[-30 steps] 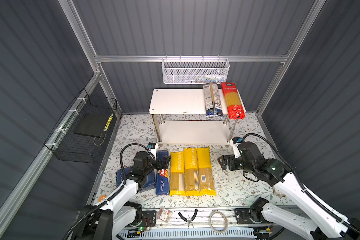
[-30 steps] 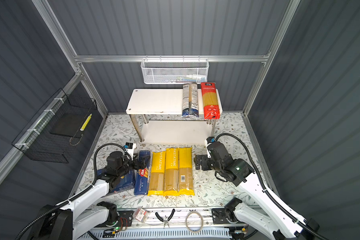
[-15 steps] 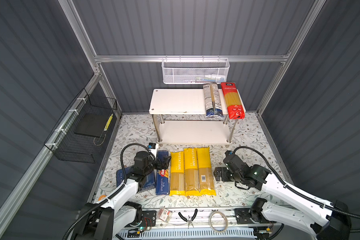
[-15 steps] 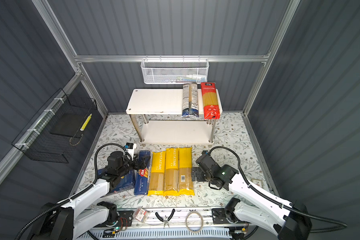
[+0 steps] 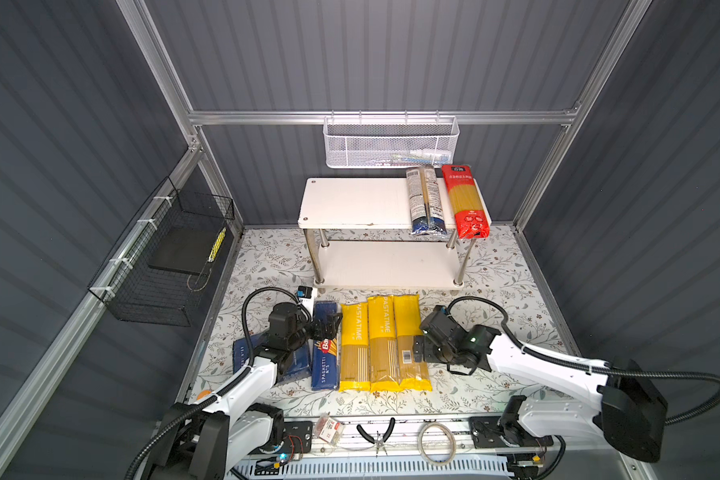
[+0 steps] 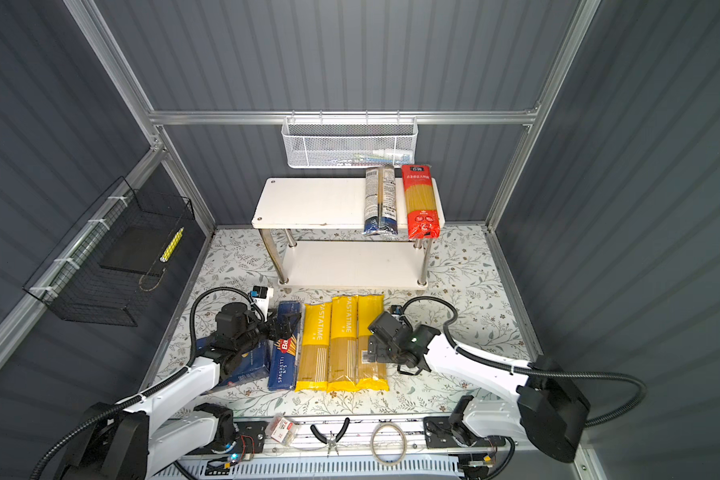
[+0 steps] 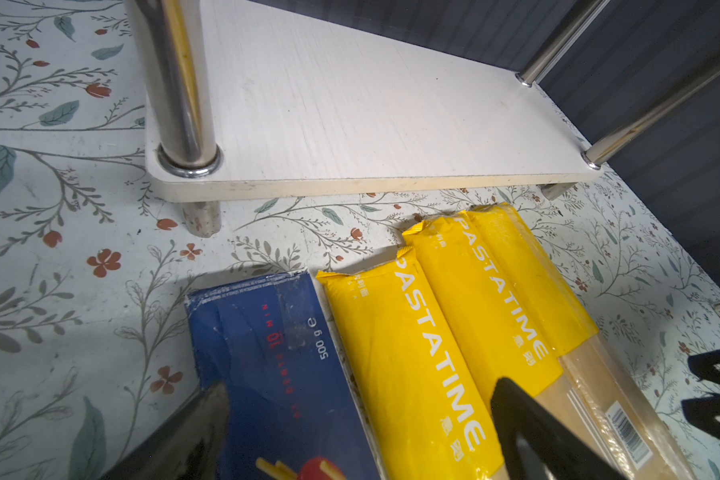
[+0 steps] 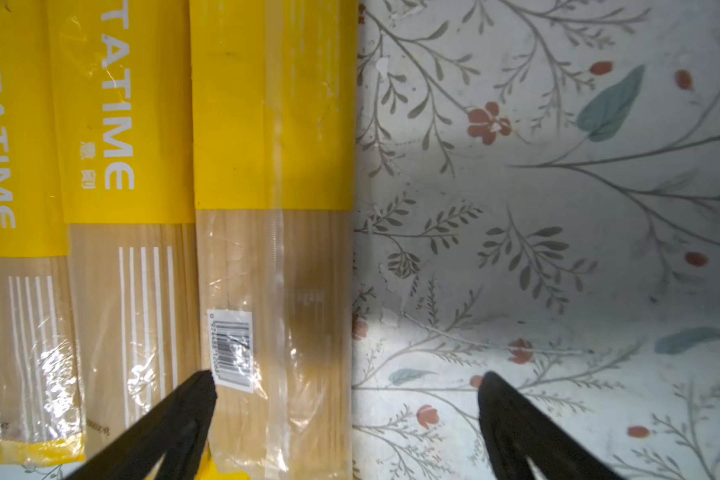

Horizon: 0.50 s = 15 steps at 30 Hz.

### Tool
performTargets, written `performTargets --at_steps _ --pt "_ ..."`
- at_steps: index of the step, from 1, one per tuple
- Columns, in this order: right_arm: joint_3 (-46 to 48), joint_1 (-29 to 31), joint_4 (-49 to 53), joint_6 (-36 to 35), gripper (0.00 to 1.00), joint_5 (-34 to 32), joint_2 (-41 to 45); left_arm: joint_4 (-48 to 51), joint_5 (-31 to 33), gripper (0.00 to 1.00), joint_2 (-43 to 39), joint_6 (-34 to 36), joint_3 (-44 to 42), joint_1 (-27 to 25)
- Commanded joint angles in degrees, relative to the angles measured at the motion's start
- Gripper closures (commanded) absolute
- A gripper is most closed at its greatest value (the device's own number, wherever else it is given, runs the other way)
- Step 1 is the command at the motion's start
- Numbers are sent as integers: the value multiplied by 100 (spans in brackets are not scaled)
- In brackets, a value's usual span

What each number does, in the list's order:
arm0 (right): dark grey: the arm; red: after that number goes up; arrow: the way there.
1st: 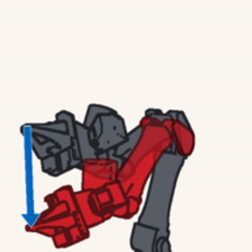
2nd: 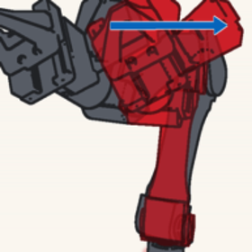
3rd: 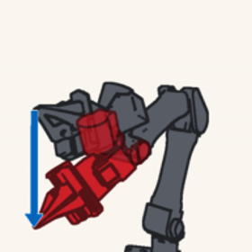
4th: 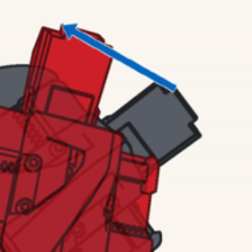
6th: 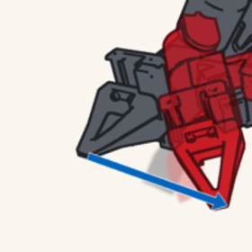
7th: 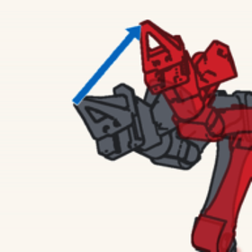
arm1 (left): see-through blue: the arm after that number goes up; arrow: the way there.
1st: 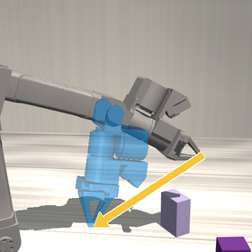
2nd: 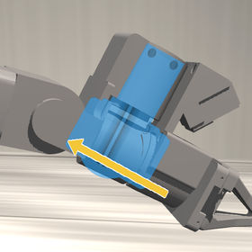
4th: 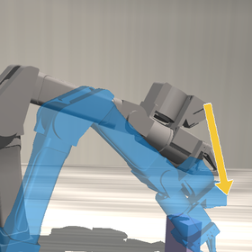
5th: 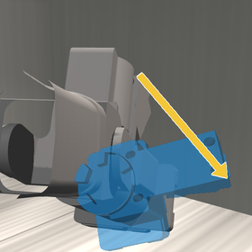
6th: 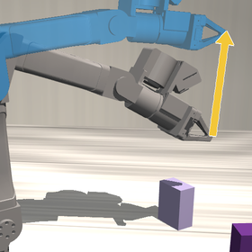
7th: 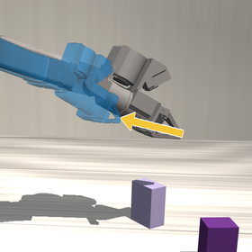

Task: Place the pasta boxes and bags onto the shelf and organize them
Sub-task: 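Lower the right gripper over the yellow bag farthest from the blue boxes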

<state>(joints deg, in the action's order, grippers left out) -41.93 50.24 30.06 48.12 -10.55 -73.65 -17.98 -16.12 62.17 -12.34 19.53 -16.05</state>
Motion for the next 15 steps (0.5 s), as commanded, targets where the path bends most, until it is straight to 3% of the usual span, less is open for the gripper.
performTargets --at_steps 1,15 --pt "-278 39 -77 -212 1 -74 -233 -4 -42 1 -32 -49 86 -4" --pt "-541 74 -214 -328 1 206 -915 -38 -28 1 24 -49 94 -3"
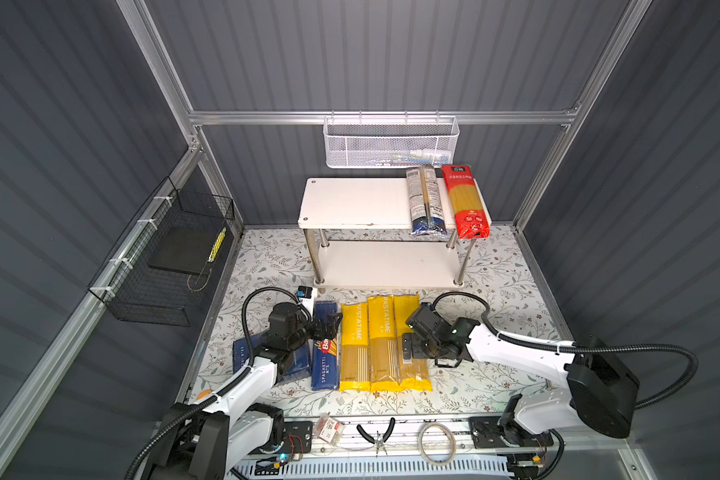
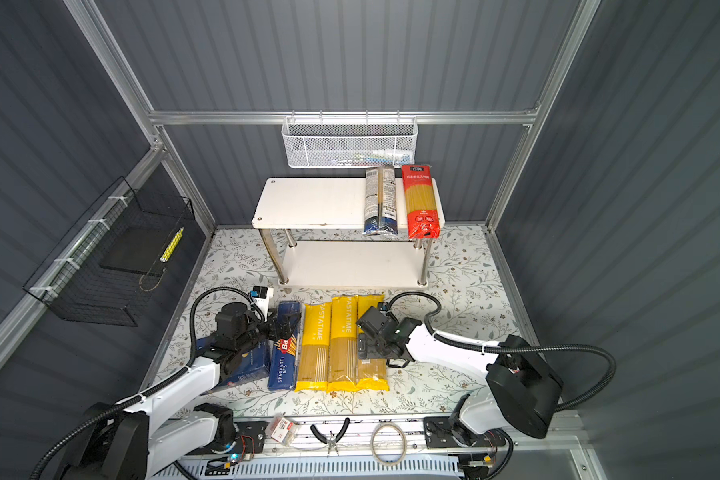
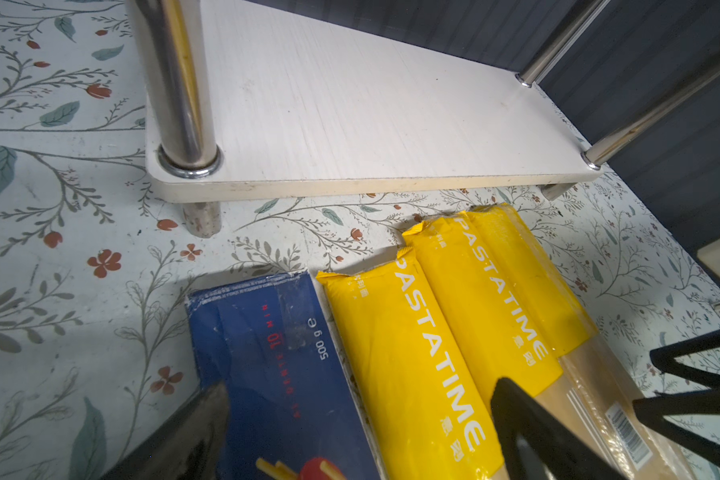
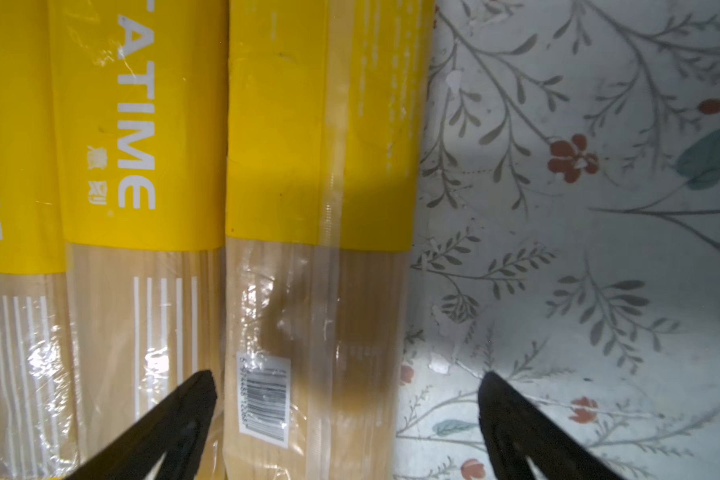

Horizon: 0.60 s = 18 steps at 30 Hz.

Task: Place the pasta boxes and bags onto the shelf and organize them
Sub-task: 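Lower the right gripper over the yellow bag farthest from the blue boxes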

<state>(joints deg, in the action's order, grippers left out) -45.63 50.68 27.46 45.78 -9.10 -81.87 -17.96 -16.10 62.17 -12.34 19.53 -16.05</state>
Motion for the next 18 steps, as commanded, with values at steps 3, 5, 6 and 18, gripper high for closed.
performTargets --at_steps 3,5,6,18 --pt "-223 60 38 -93 1 108 -204 -50 -41 1 11 -58 86 -2" --pt "-236 74 0 -88 1 111 -263 -46 -43 1 12 -54 93 -3" --pt "-241 79 -8 -95 1 126 -301 -47 -44 1 11 -58 92 -3" --pt "-723 122 374 13 1 231 -1042 -22 -9 1 23 -76 95 -3"
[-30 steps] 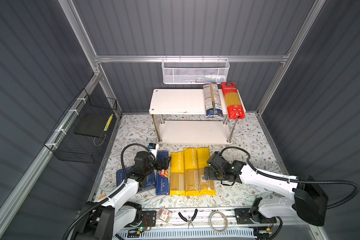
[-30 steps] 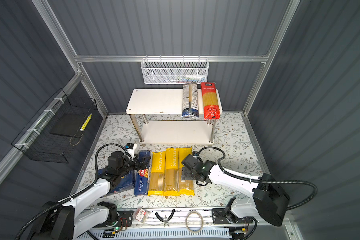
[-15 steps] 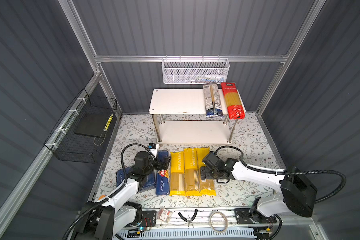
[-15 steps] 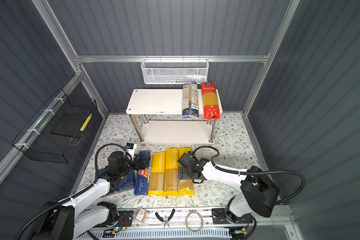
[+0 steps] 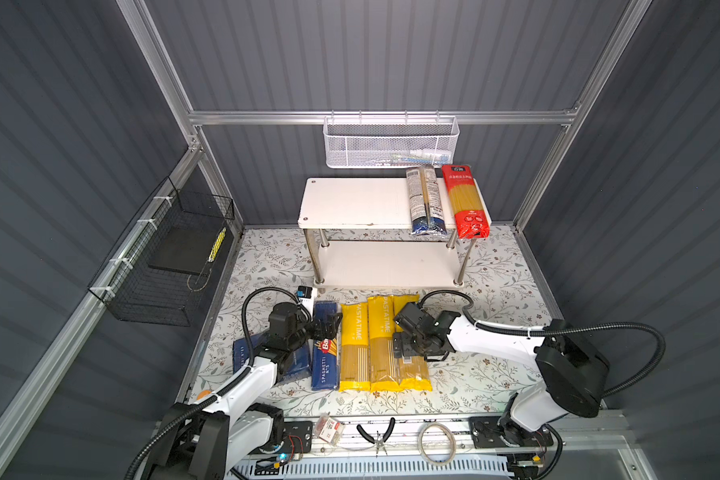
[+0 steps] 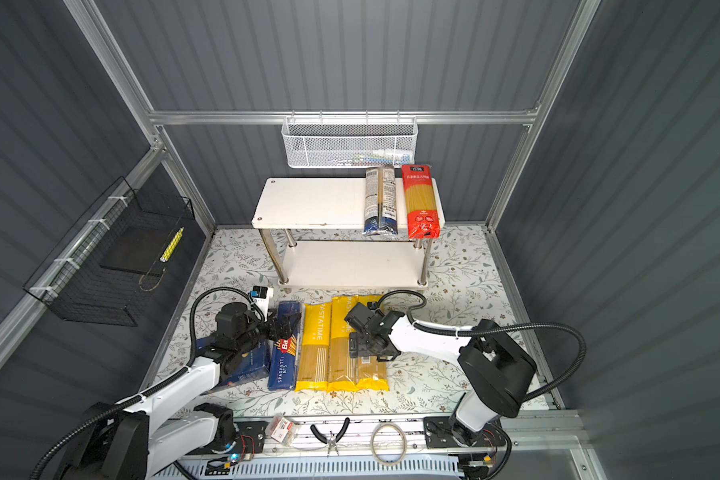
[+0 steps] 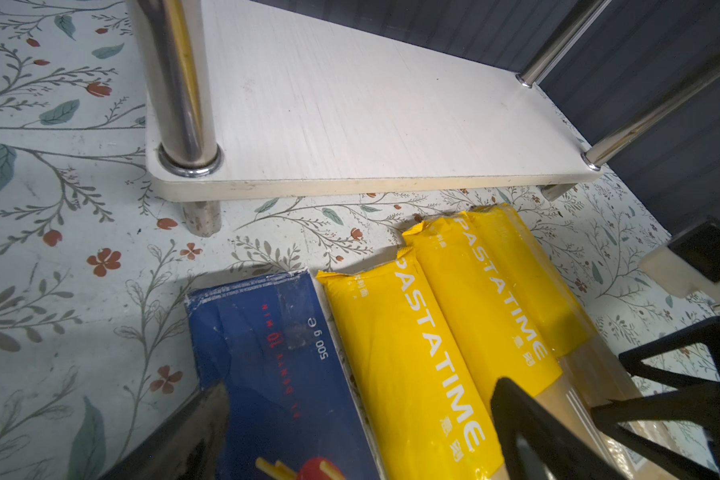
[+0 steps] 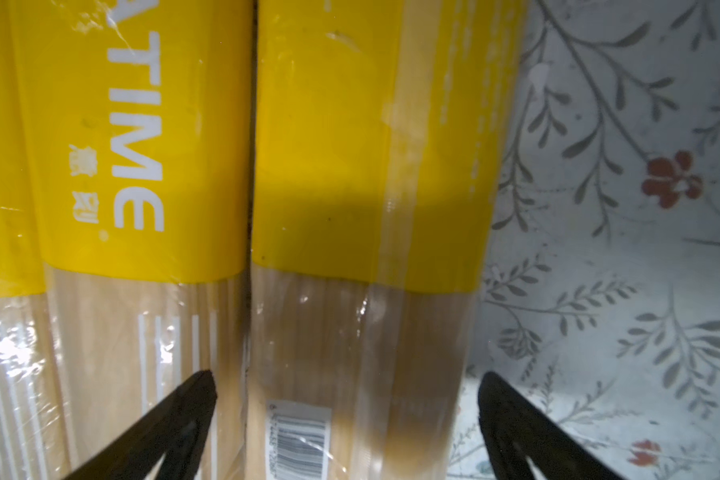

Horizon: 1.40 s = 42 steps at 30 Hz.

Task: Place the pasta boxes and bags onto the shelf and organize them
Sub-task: 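Lower the right gripper over the yellow bag farthest from the blue boxes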

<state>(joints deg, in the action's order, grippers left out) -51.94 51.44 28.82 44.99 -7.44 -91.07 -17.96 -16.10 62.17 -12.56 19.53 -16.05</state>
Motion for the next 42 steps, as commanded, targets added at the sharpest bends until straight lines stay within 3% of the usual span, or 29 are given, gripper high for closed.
performTargets --at_steps 1,26,32,42 --pt "-89 50 238 97 1 76 -162 -26 -12 1 16 -52 95 -3" --pt "292 16 844 215 1 -266 232 -125 -113 1 -26 -111 51 -3" --pt "615 -2 125 -122 1 288 579 -147 -115 1 -10 -96 51 -3" --pt "356 66 233 53 1 -44 217 -133 -104 1 -50 -89 20 -3"
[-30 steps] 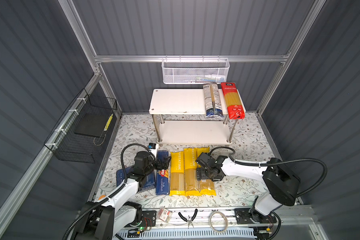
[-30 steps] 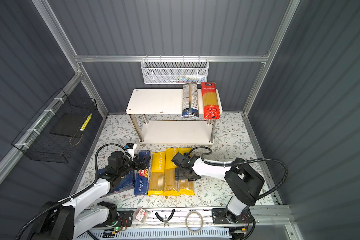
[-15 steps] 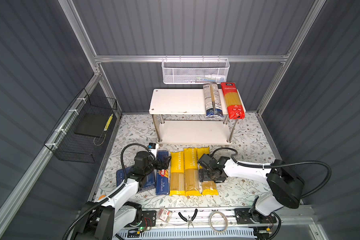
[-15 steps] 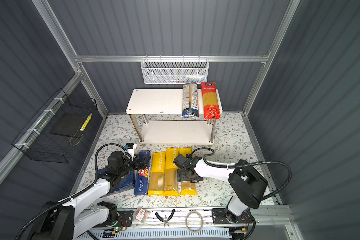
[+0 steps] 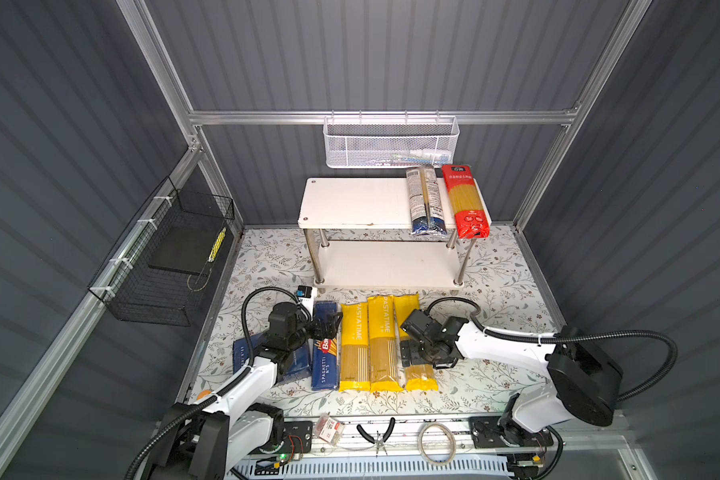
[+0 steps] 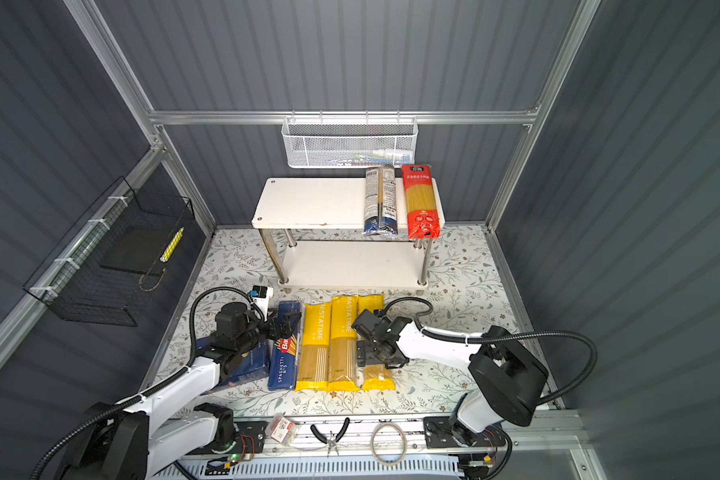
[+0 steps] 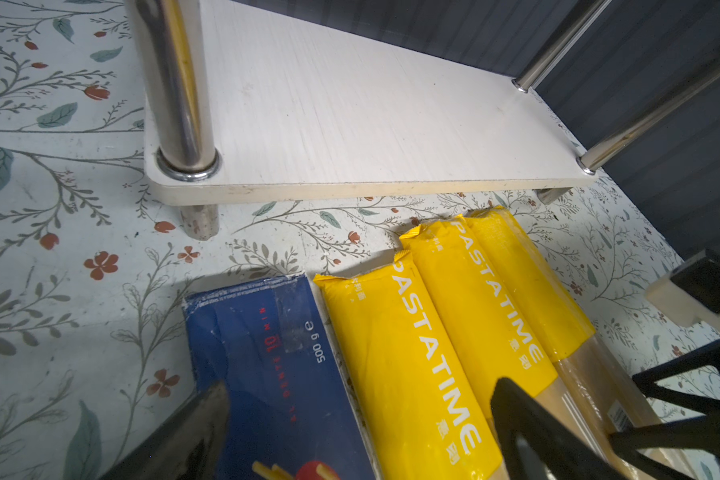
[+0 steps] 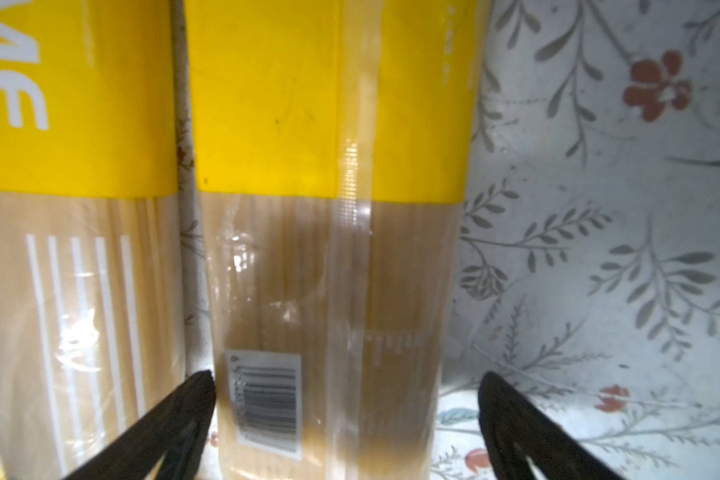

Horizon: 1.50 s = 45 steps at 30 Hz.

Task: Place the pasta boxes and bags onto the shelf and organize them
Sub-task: 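Lower the right gripper over the yellow bag farthest from the blue boxes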

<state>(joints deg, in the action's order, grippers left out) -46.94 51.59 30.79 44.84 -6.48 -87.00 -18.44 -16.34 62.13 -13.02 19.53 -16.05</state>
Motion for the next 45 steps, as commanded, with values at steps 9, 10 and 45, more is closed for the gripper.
performTargets --at_steps 9,10,45 --pt "-383 167 -24 125 1 -163 -655 -79 -85 1 -43 -43 33 -3" --pt "-370 167 -36 143 1 -174 -660 -81 -81 1 -44 -43 38 -3" --pt "398 325 -259 653 24 -524 -558 -56 -59 1 -88 -43 16 -3"
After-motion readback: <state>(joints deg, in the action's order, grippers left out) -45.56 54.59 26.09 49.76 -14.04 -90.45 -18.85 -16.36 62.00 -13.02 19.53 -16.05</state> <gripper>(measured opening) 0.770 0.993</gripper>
